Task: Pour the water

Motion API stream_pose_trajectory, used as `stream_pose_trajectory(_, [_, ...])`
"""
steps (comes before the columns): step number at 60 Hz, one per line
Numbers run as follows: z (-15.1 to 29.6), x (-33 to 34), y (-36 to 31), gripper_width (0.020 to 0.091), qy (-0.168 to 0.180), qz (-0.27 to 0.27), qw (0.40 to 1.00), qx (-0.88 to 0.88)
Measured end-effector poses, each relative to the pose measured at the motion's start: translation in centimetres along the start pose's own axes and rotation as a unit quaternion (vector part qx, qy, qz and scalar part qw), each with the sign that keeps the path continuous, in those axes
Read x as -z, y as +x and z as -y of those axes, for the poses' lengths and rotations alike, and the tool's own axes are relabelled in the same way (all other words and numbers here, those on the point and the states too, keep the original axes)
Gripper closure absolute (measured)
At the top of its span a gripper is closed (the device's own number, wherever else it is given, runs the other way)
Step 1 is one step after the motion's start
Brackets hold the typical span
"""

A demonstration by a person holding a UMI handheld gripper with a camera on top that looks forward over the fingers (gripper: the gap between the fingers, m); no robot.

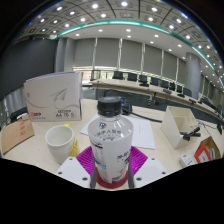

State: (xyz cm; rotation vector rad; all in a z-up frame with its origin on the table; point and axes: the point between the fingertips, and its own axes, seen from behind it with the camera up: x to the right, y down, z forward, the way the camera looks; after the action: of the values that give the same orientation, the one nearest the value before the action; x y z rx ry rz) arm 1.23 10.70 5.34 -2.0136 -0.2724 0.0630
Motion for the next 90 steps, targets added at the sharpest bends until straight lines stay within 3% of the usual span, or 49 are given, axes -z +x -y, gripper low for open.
stream_pose_trajectory(3, [-0.1,0.2,0.1,0.0661,0.002,0.002,1.0,-0.016])
stream_pose_trajectory(12, [-0.8,0.6,0.6,0.0525,-0.002,0.008,0.998,-0.065])
stream_pose_trajectory(14, [-1.4,0.6,0.8,0.0435,-0.018,0.007,0.997,-0.073])
stream_pose_trajectory(17, [-2.2,0.8,0.7,0.0239,-0.039,0.008,0.996,-0.08])
stream_pose_trajectory(20, [-2.5,1.4,1.0,0.0271,-0.048,-0.006,0.996,-0.081])
stream_pose_trajectory(29, [-1.5,5.5,1.1,0.0243,-0.068,-0.04,0.993,-0.084])
stream_pose_trajectory(46, [0.6,20.0,-4.0,0.0242,-0.132,-0.105,0.983,-0.073])
stream_pose_trajectory(66, [1.5,31.4,-12.5,0.0244,-0.133,-0.114,0.98,-0.09])
stream_pose_trajectory(90, [2.6,33.5,-14.0,0.0243,-0.12,-0.131,0.982,-0.068])
